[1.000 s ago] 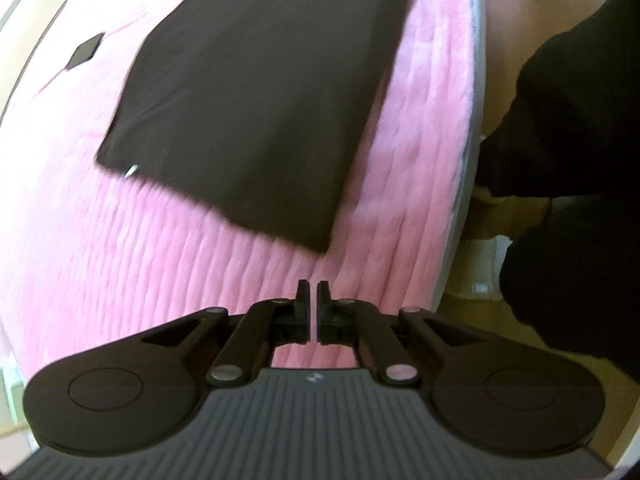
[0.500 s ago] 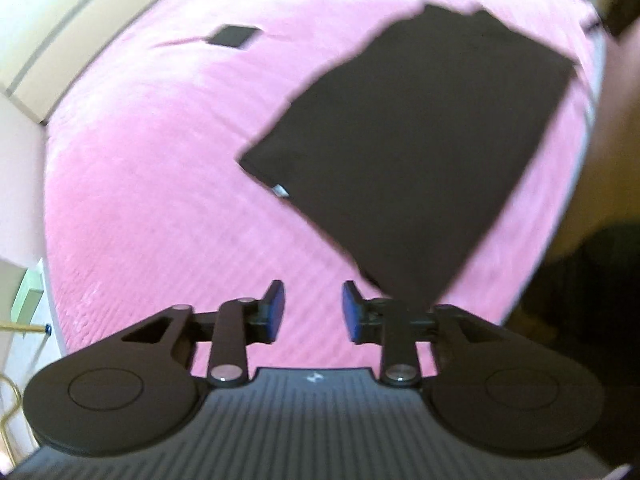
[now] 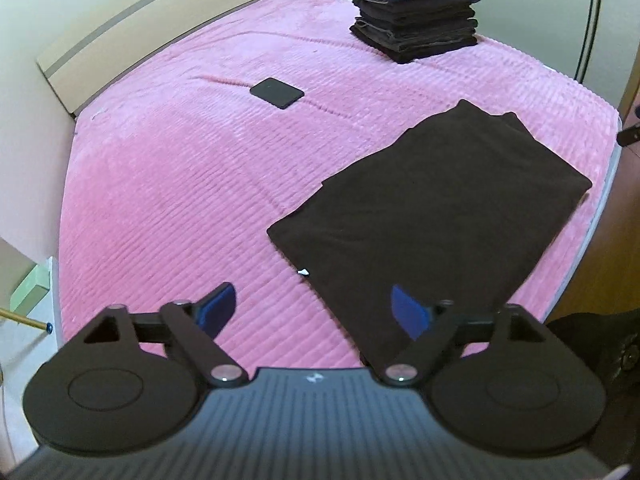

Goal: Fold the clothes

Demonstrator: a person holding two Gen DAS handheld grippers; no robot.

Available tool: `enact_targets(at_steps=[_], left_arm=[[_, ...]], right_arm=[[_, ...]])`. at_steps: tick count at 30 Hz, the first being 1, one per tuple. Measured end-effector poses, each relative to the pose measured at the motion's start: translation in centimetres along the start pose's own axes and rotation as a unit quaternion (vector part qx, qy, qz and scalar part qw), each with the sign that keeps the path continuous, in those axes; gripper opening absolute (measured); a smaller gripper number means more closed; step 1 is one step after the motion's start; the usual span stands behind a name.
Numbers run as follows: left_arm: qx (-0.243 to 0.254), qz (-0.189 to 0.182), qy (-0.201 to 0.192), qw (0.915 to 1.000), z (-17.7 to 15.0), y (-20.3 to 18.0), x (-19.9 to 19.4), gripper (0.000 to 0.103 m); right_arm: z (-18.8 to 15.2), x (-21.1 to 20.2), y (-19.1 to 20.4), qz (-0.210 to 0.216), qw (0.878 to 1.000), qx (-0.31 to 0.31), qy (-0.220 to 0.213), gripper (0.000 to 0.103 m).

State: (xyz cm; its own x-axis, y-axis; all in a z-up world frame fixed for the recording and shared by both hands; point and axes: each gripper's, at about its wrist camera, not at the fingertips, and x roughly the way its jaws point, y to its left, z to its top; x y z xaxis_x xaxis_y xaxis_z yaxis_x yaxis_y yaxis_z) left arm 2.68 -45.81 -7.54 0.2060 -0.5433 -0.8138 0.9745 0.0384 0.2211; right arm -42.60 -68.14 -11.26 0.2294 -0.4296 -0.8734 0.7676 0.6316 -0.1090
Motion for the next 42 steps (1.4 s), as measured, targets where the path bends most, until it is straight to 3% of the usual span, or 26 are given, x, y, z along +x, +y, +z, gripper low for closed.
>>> enact_targets(at_steps=[5, 11, 21, 30, 42], left_arm=[[-0.004, 0.017, 0.014, 0.9997, -0.4, -0.2, -0.1, 0.097], [-0.003, 0.03, 0.038, 0.9988, 0.1, -1.3, 0.1, 0.098], [0.026, 0.033, 0.034, 0.9985, 4.2, -3.1, 0.5, 0.099], [0.04, 0.045, 0.035, 0.9976, 6.1, -3.5, 0.9, 0.099], [0.047, 0.033, 0.049, 0.9971, 6.8, -3.5, 1.9, 0.099]], right_arm=[[-0.2, 0.2, -1.4, 0.021, 0.998, 0.054, 0.017, 0.092], [0.9, 1.3, -2.8, 0.049, 0.996, 0.075, 0.029, 0.092], [2.2, 3.9, -3.8, 0.069, 0.992, 0.092, 0.058, 0.093], [2.2, 5.6, -4.5, 0.075, 0.988, 0.108, 0.078, 0.093], [2.2, 6.3, -4.3, 0.069, 0.987, 0.109, 0.097, 0.093]])
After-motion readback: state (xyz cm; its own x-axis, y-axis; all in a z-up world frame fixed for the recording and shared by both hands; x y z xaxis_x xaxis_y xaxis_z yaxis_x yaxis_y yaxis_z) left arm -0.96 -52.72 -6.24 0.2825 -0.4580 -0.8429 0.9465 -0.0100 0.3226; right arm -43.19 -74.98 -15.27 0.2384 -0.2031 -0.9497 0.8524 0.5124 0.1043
